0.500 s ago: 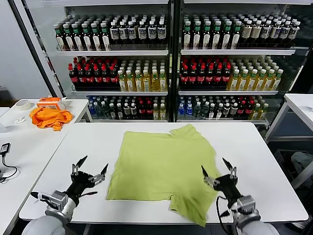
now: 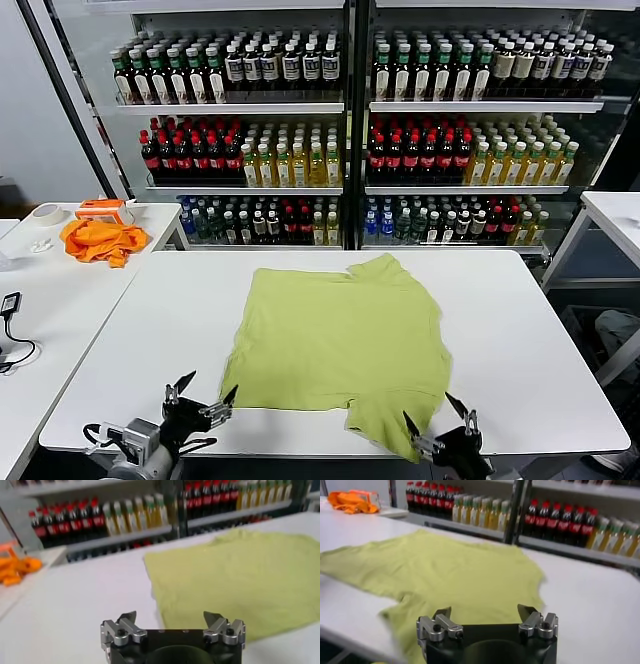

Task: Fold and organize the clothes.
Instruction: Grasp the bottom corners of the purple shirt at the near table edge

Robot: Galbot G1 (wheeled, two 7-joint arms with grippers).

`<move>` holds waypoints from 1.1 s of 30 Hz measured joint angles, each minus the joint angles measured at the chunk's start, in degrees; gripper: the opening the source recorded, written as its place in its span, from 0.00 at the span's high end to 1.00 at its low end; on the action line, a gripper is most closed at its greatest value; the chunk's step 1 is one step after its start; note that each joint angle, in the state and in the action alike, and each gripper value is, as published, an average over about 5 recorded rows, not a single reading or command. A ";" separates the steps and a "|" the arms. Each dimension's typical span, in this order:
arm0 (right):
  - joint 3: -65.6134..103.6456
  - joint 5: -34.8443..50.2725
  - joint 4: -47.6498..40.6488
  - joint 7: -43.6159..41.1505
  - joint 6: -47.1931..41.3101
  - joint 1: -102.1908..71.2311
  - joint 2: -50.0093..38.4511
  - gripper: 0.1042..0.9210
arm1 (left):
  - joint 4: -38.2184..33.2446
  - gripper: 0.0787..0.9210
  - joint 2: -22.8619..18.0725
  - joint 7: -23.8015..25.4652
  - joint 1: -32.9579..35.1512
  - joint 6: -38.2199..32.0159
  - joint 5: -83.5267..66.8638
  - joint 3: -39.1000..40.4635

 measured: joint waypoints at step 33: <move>-7.25 4.21 -2.10 5.26 -2.28 3.16 1.28 0.40 | 5.13 0.14 -1.79 -8.31 -3.90 1.14 -4.55 5.35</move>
